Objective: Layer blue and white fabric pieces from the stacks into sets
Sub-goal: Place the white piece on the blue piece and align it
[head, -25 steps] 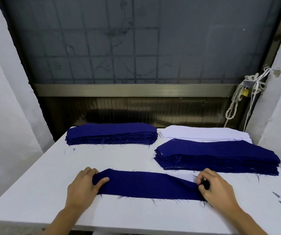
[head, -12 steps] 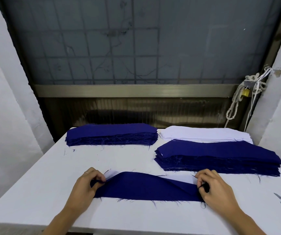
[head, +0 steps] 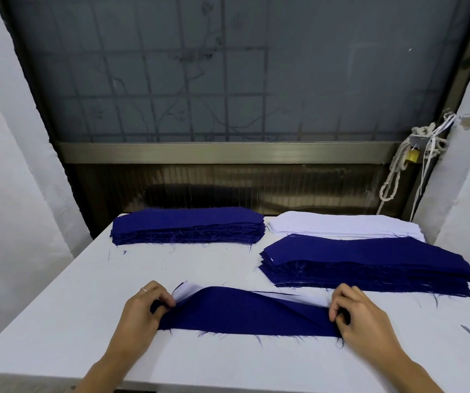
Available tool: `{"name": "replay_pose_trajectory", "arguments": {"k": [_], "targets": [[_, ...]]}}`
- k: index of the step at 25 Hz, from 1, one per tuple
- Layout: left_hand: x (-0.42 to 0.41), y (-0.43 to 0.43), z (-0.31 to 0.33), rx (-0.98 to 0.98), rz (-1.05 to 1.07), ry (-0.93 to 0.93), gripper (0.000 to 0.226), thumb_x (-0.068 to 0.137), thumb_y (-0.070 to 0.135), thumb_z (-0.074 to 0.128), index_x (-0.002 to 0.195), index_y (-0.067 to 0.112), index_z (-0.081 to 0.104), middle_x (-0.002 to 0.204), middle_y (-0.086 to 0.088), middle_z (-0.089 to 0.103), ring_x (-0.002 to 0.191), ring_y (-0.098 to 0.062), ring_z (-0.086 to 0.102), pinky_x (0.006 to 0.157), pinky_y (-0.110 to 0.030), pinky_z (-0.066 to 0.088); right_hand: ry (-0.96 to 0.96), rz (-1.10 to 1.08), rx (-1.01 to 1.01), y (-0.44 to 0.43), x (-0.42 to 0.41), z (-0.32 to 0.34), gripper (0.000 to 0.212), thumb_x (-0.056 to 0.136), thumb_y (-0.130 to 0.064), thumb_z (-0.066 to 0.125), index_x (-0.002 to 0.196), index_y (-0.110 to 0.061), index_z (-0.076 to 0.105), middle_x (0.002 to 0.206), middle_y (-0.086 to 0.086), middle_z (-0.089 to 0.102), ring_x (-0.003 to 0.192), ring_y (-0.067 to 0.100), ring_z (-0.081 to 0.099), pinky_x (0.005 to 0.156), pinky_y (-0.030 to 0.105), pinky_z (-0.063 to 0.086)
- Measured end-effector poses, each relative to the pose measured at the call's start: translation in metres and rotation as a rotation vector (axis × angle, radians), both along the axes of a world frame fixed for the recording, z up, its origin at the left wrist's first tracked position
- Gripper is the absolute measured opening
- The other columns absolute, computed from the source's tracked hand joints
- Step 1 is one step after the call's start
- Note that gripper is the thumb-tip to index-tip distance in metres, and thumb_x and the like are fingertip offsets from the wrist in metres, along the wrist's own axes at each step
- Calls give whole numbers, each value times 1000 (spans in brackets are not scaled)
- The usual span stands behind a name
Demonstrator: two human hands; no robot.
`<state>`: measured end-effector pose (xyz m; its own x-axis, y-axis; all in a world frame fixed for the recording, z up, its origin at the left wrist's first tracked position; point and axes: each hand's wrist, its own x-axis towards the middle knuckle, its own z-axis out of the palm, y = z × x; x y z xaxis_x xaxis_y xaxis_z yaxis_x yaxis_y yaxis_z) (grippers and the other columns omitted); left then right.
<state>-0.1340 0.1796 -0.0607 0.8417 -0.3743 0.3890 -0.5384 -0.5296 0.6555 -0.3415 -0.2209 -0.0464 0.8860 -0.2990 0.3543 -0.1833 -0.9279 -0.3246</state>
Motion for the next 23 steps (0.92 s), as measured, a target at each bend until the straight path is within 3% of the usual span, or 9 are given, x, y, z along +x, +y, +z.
{"name": "replay_pose_trajectory", "arguments": {"k": [6, 11, 23], "targets": [[0, -3, -4, 35, -27, -26, 61, 90, -10, 67, 101, 50, 66, 95, 10, 58, 92, -12, 60, 76, -10, 43, 0, -4, -10, -1, 1, -2, 47, 73, 8, 60, 64, -36, 46, 96, -18, 53, 87, 5, 52, 48, 17, 39], [1, -2, -6, 66, -44, -9, 53, 92, -11, 62, 88, 42, 69, 98, 12, 57, 94, -9, 59, 74, -8, 42, -2, -6, -9, -2, 1, -4, 47, 73, 8, 60, 64, -36, 46, 96, -17, 53, 87, 4, 52, 47, 16, 37], [-3, 0, -4, 206, -47, -111, 60, 74, -25, 51, 68, 35, 50, 96, 14, 56, 92, -12, 55, 66, -14, 37, 11, -13, -7, -1, 1, -4, 47, 74, 7, 60, 64, -37, 47, 97, -18, 52, 90, 2, 51, 47, 16, 38]]}}
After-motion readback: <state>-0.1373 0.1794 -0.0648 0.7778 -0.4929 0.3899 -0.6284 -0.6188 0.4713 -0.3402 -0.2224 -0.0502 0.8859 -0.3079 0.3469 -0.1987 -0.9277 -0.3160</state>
